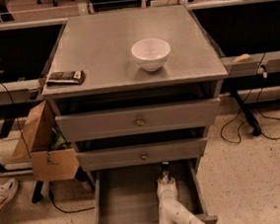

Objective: Pick redbull can from bottom drawer and place on counter

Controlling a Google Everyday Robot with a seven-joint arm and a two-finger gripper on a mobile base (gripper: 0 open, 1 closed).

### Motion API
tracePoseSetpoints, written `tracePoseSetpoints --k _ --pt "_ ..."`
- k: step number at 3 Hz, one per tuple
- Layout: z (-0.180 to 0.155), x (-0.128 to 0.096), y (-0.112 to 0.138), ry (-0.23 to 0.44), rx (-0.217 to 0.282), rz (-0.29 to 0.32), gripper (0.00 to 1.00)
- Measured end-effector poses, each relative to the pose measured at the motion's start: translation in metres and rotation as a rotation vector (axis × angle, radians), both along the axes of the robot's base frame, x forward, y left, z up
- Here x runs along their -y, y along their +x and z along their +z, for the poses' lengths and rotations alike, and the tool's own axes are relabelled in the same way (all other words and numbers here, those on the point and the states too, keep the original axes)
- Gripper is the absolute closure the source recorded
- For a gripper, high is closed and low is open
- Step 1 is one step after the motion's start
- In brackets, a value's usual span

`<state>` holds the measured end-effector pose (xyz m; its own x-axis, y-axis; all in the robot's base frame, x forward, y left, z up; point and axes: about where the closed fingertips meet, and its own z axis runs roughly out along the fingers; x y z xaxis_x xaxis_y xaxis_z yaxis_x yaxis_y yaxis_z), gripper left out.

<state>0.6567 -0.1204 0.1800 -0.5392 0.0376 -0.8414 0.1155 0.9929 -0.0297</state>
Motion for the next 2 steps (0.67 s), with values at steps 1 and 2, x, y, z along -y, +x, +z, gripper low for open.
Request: tracePoseSetpoints --k 1,2 --pt "0.008 0.022 -0.013 -0.107 -0.056 0.094 1.0" --pt "0.019 0.05 -0.031 -0.24 -0.123 0.216 1.0"
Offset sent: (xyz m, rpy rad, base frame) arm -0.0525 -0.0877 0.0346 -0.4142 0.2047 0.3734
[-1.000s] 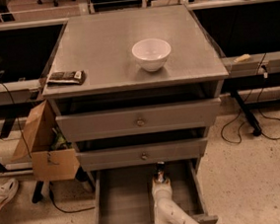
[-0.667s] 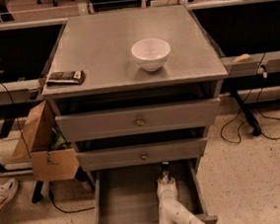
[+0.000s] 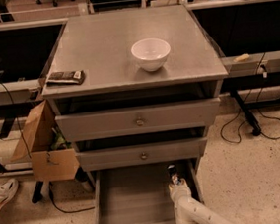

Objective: Pick redbull can from bottom drawer and place on counter

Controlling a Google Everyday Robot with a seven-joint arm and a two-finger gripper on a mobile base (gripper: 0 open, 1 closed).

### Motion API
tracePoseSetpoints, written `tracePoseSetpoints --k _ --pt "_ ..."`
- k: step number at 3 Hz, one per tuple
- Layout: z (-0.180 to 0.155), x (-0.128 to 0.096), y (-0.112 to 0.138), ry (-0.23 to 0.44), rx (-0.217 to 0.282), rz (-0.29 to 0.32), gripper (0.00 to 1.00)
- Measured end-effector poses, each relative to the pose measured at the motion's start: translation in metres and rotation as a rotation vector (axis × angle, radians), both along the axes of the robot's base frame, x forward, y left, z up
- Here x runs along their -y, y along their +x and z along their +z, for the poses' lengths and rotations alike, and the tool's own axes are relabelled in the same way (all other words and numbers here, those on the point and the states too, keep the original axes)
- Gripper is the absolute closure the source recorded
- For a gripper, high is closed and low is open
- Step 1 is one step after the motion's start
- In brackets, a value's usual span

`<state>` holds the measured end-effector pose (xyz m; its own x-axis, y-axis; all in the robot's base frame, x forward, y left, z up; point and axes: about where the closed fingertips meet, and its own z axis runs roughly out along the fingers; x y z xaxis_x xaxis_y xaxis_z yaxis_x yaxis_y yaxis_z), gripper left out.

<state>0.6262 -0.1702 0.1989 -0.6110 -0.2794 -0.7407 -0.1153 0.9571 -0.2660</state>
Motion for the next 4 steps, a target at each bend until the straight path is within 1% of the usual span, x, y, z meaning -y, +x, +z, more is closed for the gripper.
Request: tracePoseSetpoints --k 1,2,3,4 --pt "0.016 0.034 -0.014 -0.103 -0.05 0.111 1.0" --pt "0.034 0.072 -0.021 -0.18 -0.078 0.157 1.0" --pt "0.037 0.074 -0.021 -0.187 -0.077 0.159 1.0" --pt "0.046 0.08 -0.021 -0.209 -0.072 0.163 1.0"
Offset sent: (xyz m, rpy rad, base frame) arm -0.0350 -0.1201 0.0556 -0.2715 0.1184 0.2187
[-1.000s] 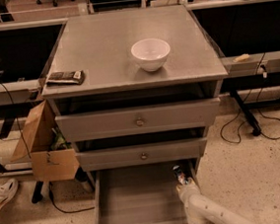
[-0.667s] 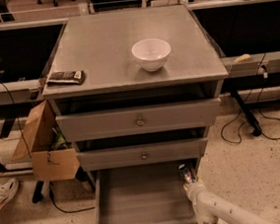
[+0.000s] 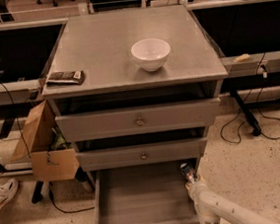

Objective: Pick redbull can from bottom drawer and place on counter

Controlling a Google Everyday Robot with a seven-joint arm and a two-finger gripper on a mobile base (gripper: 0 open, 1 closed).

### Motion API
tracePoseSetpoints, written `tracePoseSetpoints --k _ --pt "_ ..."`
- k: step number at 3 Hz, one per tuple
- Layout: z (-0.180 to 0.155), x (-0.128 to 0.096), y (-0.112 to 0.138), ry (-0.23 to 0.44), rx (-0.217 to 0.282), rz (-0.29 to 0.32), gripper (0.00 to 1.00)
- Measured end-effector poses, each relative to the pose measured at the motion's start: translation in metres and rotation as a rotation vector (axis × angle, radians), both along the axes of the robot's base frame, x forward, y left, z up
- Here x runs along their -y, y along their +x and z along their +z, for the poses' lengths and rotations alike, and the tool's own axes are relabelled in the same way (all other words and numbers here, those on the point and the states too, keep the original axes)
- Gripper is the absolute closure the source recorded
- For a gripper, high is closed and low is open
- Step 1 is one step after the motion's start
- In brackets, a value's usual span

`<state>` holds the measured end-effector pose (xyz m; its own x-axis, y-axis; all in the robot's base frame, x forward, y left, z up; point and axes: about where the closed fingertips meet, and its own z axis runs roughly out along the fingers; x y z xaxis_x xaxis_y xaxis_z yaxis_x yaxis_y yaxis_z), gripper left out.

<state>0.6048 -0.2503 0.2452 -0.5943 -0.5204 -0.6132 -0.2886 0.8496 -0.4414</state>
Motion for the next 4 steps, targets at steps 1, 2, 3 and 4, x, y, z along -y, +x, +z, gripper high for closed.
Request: tracePoseSetpoints --k 1,2,3,4 --pt "0.028 0.03 -0.027 -0.126 -0.019 0.056 1.0" --pt "0.092 0.058 -0.063 -0.334 -0.001 0.116 1.0" --pt "0.157 0.082 -0.106 -0.529 0.009 0.118 1.0" --pt "0.221 0.078 -0.142 -0.692 0.033 0.16 1.0"
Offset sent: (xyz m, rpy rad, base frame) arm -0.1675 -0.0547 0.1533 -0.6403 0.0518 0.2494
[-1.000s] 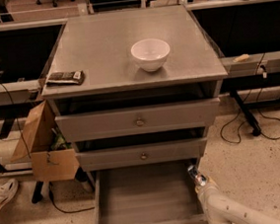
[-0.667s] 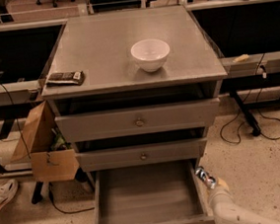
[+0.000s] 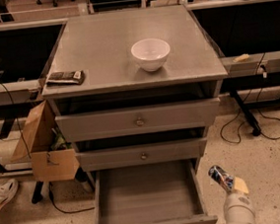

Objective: Pick redbull can from bottom drawer and place on counter

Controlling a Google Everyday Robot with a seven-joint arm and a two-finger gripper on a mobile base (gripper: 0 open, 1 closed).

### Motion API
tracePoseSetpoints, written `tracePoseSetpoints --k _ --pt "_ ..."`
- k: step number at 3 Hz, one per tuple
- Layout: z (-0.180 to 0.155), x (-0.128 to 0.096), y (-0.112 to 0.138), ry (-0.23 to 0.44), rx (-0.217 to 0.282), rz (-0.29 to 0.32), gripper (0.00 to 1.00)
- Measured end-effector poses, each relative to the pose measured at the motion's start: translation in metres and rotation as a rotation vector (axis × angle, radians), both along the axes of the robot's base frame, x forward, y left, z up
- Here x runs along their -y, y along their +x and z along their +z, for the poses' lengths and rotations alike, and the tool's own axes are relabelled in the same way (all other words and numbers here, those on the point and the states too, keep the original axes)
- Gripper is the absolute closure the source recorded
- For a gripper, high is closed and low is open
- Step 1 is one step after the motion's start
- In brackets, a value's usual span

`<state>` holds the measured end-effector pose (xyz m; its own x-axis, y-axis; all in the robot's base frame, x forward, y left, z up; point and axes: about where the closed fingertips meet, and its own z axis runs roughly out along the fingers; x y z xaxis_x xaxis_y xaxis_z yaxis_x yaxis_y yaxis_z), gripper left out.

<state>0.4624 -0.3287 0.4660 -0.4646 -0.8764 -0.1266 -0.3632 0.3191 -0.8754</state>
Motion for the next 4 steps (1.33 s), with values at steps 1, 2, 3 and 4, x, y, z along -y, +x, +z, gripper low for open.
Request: tracePoseSetpoints --k 1,2,3,4 --pt "0.08 -0.005 -0.012 -0.074 0.111 0.0 1.0" --pt "0.081 -0.005 -0.012 -0.074 0.111 -0.001 1.0" --pt "0.111 0.016 -0.01 -0.076 0.182 -0.042 1.0" --pt "0.173 0.049 -0.001 -0.103 0.293 -0.102 1.0"
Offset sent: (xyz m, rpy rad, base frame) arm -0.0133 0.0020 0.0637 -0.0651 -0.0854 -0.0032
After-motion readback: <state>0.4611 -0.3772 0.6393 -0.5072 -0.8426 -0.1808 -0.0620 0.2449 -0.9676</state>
